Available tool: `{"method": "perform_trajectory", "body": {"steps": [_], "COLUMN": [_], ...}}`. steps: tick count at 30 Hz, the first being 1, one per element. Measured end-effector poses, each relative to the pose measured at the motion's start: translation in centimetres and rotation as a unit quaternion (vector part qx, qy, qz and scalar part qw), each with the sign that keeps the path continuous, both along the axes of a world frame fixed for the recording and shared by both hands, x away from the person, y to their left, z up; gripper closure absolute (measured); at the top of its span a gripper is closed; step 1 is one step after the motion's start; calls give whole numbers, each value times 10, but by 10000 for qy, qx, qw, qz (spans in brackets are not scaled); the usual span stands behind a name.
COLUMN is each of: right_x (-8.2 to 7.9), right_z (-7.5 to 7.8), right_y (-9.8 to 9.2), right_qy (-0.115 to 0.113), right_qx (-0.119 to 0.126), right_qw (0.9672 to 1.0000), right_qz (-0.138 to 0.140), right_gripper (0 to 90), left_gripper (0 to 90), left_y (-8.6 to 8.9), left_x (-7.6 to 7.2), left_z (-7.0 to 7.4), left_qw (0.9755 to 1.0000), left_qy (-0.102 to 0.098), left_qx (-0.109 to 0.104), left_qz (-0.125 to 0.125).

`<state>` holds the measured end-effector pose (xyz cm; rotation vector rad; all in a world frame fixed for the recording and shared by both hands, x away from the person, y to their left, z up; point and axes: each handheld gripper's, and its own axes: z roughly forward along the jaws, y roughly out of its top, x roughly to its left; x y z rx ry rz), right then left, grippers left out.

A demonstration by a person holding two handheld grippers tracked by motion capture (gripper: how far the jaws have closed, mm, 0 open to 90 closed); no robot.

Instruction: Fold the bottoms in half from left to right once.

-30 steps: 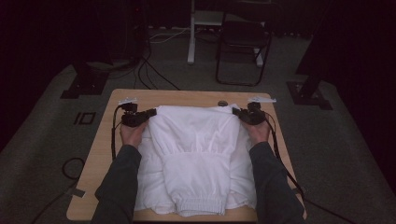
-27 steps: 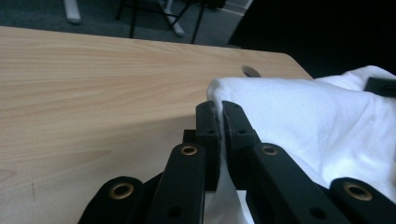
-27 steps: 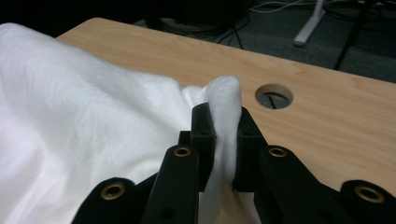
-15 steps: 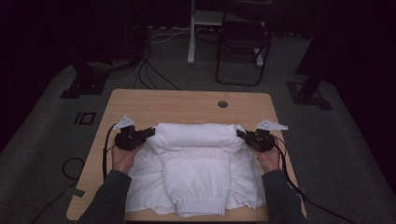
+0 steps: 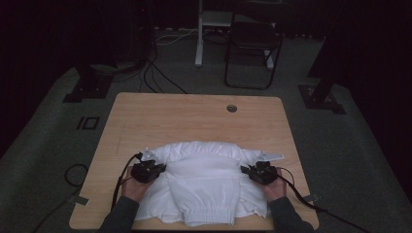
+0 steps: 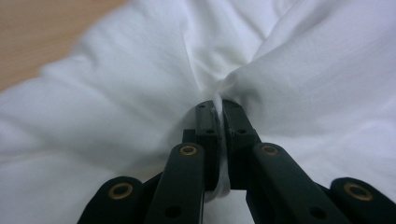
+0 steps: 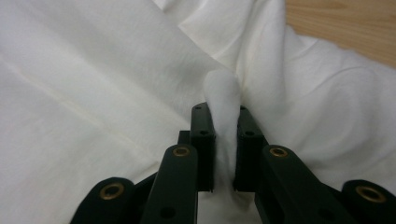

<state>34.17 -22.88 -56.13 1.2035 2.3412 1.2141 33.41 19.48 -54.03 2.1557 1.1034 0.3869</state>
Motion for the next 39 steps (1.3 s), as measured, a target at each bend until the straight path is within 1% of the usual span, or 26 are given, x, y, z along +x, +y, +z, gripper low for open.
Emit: {"method": "perform_trajectory", "body": {"steps": [1,4,7,13,16,17,18,19,20,21,22,23,24,25,27,28,29,30,31,32,34,35,36,37,38,39], "right_x": [1,7,13,32,43,48,52,57,61,66,66,74,76,78,78,76,72,69,66,64,59,56,52,47,41,36], "right_z": [-1,1,1,2,5,6,6,7,8,8,8,11,11,13,23,31,40,49,59,68,86,96,105,112,117,119], "right_y": [1,3,7,9,15,17,19,21,22,23,23,25,25,25,19,15,11,6,1,-3,-10,-14,-17,-20,-21,-21], "right_qy": [36,90,71,157,93,76,69,54,63,81,81,114,86,57,-38,-167,-304,-442,-563,-677,-924,-1078,-1210,-1319,-1392,-1429], "right_qx": [47,-28,-88,-6,-227,-293,-344,-392,-419,-443,-443,-482,-517,-540,-397,-293,-165,-39,81,170,350,464,616,747,795,759], "right_qw": [10000,9999,9997,9989,9982,9978,9974,9971,9967,9964,9964,9961,9962,9963,9973,9976,9977,9975,9969,9961,9937,9914,9889,9866,9855,9855], "right_qz": [-36,-74,-197,-447,-538,-583,-626,-656,-685,-714,-714,-725,-698,-662,-615,-604,-589,-558,-546,-532,-533,-570,-605,-597,-564,-501], "right_gripper": [815,813,812,812,811,811,811,811,811,811,811,810,810,812,817,818,819,819,820,820,821,822,821,822,821,821], "left_gripper": [869,870,870,869,868,868,868,867,868,867,867,867,868,868,872,873,874,874,874,874,874,875,875,874,874,874], "left_y": [0,-8,-15,-15,-16,-16,-17,-18,-19,-19,-19,-19,-19,-17,-10,-5,-1,3,6,9,13,14,14,14,15,17], "left_x": [0,8,18,41,55,55,64,69,74,74,79,84,86,86,83,80,77,73,69,65,53,46,40,34,29,24], "left_z": [0,2,4,2,3,3,3,3,3,3,4,6,8,11,24,32,42,53,63,75,97,106,113,118,119,119], "left_qw": [10000,9995,9985,9985,9979,9979,9973,9969,9964,9964,9959,9954,9954,9953,9946,9937,9921,9900,9876,9842,9755,9728,9711,9710,9712,9720], "left_qy": [0,-62,-85,-90,-97,-97,-113,-117,-112,-112,-90,-62,-67,-98,-247,-368,-496,-644,-799,-968,-1302,-1450,-1558,-1607,-1608,-1564], "left_qx": [0,302,487,342,359,359,331,331,324,324,314,278,244,166,-80,-266,-497,-727,-895,-1080,-1497,-1577,-1604,-1595,-1595,-1611], "left_qz": [0,115,239,421,531,531,647,708,772,772,845,916,923,950,1002,1021,1044,1022,1009,1012,945,885,832,767,740,697]}}
